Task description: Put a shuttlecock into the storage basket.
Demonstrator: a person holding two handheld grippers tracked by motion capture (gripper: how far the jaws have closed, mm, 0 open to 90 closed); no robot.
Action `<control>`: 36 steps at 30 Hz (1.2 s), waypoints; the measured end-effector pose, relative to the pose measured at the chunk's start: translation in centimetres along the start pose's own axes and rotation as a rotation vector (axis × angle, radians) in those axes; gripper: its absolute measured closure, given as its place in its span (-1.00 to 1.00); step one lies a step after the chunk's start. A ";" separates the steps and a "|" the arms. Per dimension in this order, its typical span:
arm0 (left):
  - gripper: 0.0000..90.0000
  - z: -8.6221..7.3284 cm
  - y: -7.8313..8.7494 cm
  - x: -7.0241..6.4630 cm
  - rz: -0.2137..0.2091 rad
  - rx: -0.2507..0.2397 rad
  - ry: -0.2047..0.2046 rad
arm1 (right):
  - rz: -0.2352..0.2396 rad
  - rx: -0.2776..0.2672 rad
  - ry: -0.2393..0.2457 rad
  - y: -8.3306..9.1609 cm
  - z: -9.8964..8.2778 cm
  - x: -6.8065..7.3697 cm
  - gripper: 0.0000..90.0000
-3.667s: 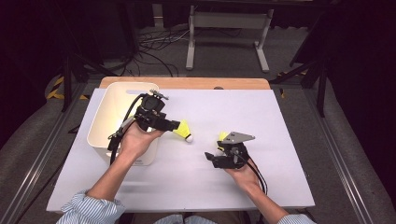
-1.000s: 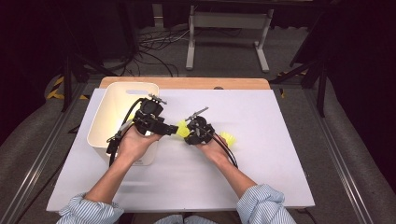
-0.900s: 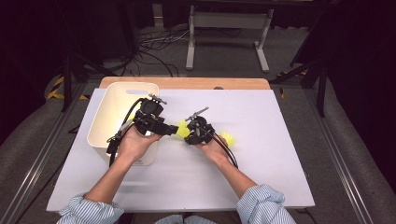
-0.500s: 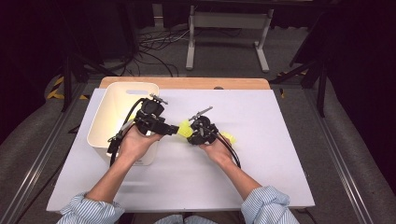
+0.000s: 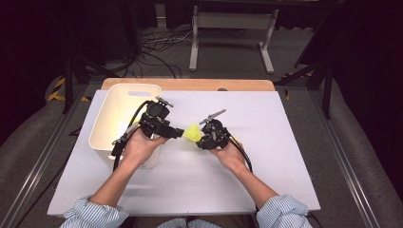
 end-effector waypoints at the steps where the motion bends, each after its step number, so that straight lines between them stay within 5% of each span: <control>1: -0.23 0.0 0.0 0.0 0.000 0.000 -0.001 | 0.003 0.001 -0.001 0.1 -0.2 0.0 0.44; 36: -0.11 0.1 -0.8 -2.2 -0.038 0.026 -0.047 | 0.048 -0.011 0.061 3.5 -4.1 0.9 0.44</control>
Point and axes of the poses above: each handheld gripper's, and its own axes: y roughly backward along the jaws, z roughly out of its top, x roughly to its left, the point moved 2 cm from there along -y, roughly forward along the jaws, and after that the axes turned 15 degrees about x, right-handed, at the moved point
